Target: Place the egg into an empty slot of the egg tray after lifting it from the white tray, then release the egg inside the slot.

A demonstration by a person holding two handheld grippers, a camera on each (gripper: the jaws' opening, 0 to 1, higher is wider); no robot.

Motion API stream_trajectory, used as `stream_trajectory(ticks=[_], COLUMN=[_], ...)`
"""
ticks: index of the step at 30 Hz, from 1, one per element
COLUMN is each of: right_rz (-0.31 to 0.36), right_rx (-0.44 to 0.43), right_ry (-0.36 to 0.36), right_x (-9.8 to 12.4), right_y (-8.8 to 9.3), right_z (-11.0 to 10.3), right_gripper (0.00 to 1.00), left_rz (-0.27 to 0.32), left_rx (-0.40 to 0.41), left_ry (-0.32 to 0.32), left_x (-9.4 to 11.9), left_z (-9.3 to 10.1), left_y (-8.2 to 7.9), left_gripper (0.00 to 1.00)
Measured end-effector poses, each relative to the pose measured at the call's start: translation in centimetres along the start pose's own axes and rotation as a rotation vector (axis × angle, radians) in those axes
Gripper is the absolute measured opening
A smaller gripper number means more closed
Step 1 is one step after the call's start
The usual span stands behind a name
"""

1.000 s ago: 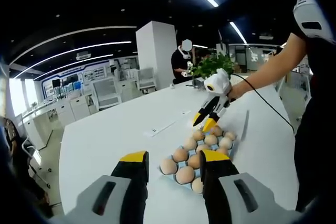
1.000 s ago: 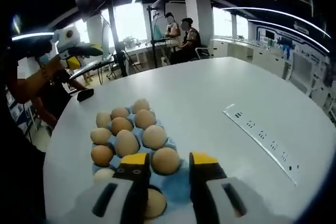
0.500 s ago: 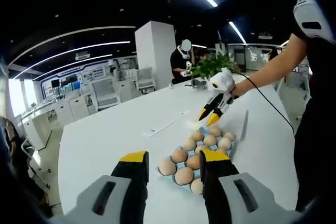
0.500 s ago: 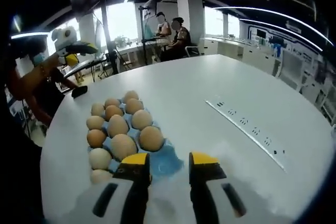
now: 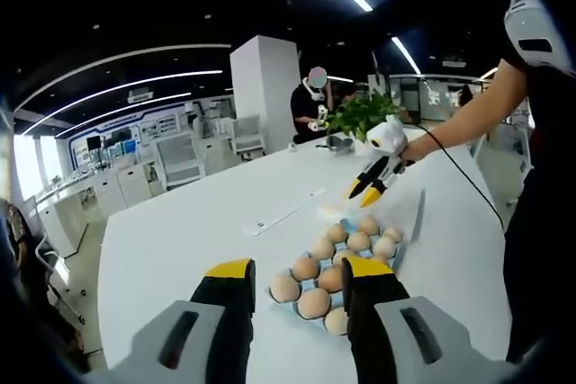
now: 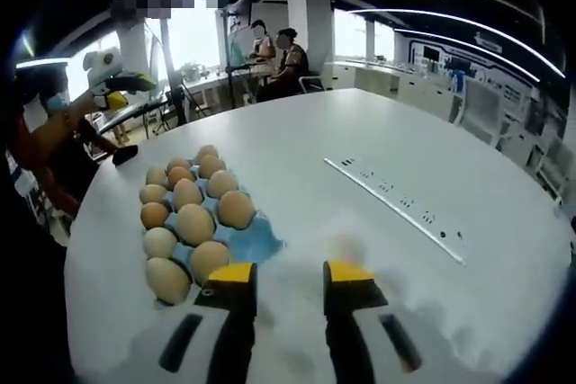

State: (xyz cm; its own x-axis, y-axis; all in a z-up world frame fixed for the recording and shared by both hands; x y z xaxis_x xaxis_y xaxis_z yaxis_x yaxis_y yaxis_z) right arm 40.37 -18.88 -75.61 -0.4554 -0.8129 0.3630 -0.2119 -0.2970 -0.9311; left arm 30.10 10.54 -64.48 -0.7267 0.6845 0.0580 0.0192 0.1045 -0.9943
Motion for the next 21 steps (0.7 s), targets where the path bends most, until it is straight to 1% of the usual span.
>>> stream_trajectory(ticks=[2,8,18,21], right_rz=[-0.003,-0.009,-0.008,-0.007], right_rx=[-0.002,-0.013,-0.025,-0.029], right_ry=[0.019,0.061,0.109,0.132], right_x=[0.6,2.4,4.2,5.0], right_y=[0.3,0.9,1.5,1.7], right_z=[0.5,1.2,2.2,2.9], right_gripper=[0.29,0.29,0.29,0.29], left_rz=[0.000,-0.003,-0.003,-0.006], left_rx=[0.001,0.001,-0.002,0.000], left_ry=[0.001,0.003,0.003,0.002], left_x=[0.0,-0.2,-0.2,-0.2], left_z=[0.0,0.2,0.2,0.2], left_y=[0.0,0.0,-0.1,-0.1], left_gripper=[0.39,0.39,0.39,0.39])
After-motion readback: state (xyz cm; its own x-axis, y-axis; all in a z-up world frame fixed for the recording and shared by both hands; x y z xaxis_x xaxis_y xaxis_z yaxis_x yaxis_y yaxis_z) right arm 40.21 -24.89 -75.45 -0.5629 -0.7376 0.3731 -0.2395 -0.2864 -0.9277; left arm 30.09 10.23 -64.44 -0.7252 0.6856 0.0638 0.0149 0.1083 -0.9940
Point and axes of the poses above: the point that each gripper's makers call its tool centre point, and the gripper's own axes: x roughly backward along the fingers, z roughly to its right, y roughly out of its underside, the point moved 1 cm from there along x, roughly backward along the fingers, and after that the axes turned 15 degrees about z, right-handed, at the moved point
